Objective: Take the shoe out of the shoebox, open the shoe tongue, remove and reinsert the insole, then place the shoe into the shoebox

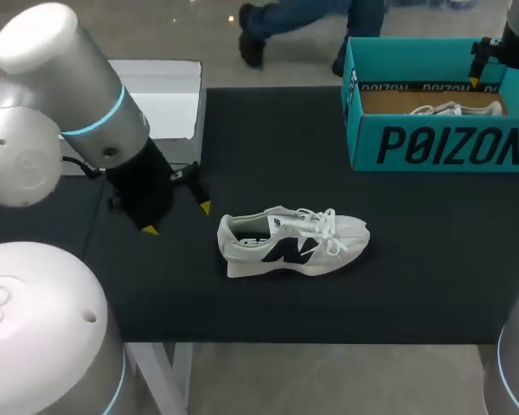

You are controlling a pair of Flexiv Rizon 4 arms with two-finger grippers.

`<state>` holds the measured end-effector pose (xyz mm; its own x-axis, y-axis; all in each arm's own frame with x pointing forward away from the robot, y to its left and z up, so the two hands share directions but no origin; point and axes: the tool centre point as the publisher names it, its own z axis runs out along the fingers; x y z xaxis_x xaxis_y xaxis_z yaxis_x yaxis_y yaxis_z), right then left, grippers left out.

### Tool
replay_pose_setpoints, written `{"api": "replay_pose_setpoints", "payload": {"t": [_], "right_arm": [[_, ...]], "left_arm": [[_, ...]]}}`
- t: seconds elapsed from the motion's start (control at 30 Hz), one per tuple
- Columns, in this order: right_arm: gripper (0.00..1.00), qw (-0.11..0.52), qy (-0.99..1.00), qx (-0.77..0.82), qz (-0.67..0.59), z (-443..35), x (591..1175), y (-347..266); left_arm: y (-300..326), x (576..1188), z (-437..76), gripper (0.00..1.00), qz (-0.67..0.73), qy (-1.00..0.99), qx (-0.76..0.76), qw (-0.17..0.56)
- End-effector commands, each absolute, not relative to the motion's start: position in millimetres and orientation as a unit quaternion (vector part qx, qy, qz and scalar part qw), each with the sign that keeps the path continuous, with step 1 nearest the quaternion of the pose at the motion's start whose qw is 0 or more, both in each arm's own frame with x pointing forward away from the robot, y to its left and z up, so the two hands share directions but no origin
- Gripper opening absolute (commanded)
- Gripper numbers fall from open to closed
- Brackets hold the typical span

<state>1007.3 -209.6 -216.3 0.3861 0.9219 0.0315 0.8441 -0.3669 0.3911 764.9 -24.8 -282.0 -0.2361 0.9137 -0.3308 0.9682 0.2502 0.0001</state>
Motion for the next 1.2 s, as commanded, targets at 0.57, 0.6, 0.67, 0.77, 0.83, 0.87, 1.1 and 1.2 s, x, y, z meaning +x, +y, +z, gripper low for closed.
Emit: {"api": "replay_pose_setpoints", "payload": {"t": [0.57, 0.6, 0.67, 0.77, 0.83, 0.87, 1.1, 1.2], "right_arm": [[1.00, 0.158, 0.539, 0.818, 0.123, -216.9, 1007.6, -209.2], [1.00, 0.158, 0.539, 0.818, 0.123, -216.9, 1007.6, -209.2], [1.00, 0.158, 0.539, 0.818, 0.123, -216.9, 1007.6, -209.2], [1.00, 0.158, 0.539, 0.818, 0.123, -216.9, 1007.6, -209.2], [1.00, 0.158, 0.539, 0.818, 0.123, -216.9, 1007.6, -209.2], [1.00, 0.158, 0.539, 0.818, 0.123, -216.9, 1007.6, -209.2], [1.00, 0.158, 0.539, 0.818, 0.123, -216.9, 1007.6, -209.2], [1.00, 0.158, 0.539, 0.818, 0.123, -216.9, 1007.6, -209.2]], "left_arm": [[18.7, 739.8, -311.1, 1.00, -0.336, 0.783, 0.466, 0.238], [18.7, 739.8, -311.1, 1.00, -0.336, 0.783, 0.466, 0.238], [18.7, 739.8, -311.1, 1.00, -0.336, 0.783, 0.466, 0.238], [18.7, 739.8, -311.1, 1.00, -0.336, 0.783, 0.466, 0.238], [18.7, 739.8, -311.1, 1.00, -0.336, 0.783, 0.466, 0.238], [18.7, 739.8, -311.1, 1.00, -0.336, 0.783, 0.466, 0.238], [18.7, 739.8, -311.1, 1.00, -0.336, 0.783, 0.466, 0.238], [18.7, 739.8, -311.1, 1.00, -0.336, 0.783, 0.466, 0.238]]}}
